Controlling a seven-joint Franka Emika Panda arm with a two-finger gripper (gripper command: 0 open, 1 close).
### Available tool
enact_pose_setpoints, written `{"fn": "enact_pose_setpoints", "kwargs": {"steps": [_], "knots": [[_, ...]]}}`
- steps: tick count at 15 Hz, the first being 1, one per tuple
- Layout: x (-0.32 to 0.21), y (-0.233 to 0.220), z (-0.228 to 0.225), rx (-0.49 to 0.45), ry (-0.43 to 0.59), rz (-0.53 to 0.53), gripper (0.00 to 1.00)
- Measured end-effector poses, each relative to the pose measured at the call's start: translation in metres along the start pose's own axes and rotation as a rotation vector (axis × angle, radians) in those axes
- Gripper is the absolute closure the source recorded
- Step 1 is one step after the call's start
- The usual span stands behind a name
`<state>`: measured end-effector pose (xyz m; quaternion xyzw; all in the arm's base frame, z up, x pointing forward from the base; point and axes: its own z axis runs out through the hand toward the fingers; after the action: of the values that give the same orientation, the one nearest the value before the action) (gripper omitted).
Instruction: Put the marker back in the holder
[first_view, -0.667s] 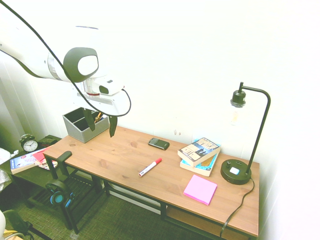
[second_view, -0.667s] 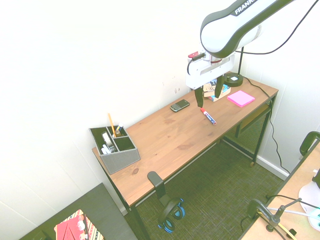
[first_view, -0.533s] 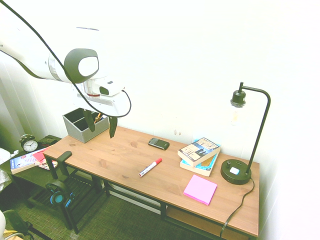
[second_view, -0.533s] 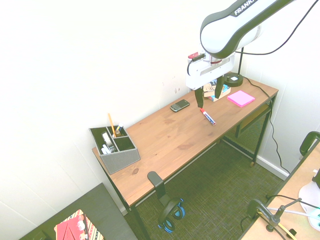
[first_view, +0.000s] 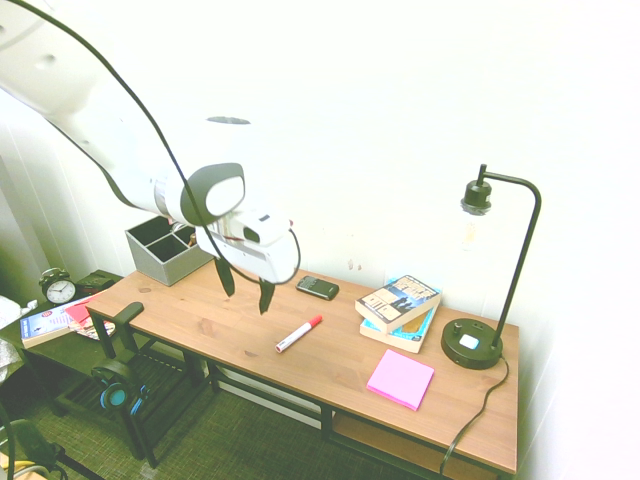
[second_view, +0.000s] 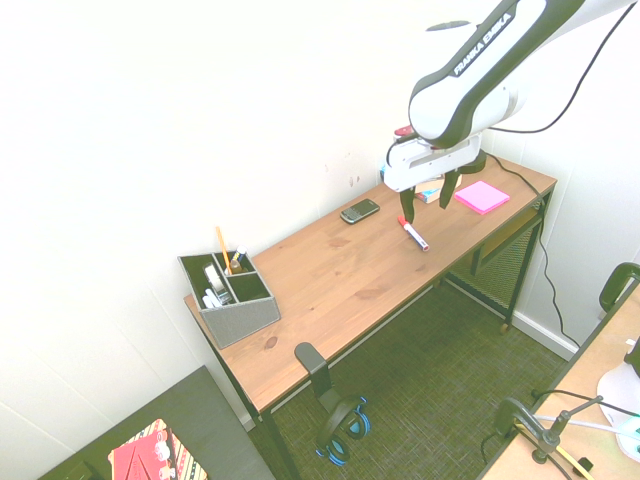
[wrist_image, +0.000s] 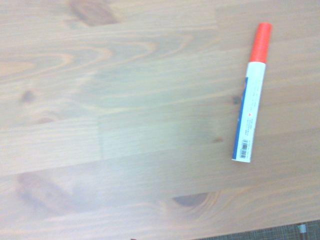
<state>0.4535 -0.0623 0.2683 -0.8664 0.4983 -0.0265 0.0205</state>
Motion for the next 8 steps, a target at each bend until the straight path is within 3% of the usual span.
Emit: {"fn": "enact_pose_setpoints", "kwargs": {"steps": [4,7,8], "knots": [[0.03,-0.002,0.066,-0.003,-0.01,0.043,0.0],[0.042,0.001,0.095,-0.02,-0.009,0.01,0.0],[0.045,0.0,0.098,-0.02,-0.009,-0.003,1.0]]}}
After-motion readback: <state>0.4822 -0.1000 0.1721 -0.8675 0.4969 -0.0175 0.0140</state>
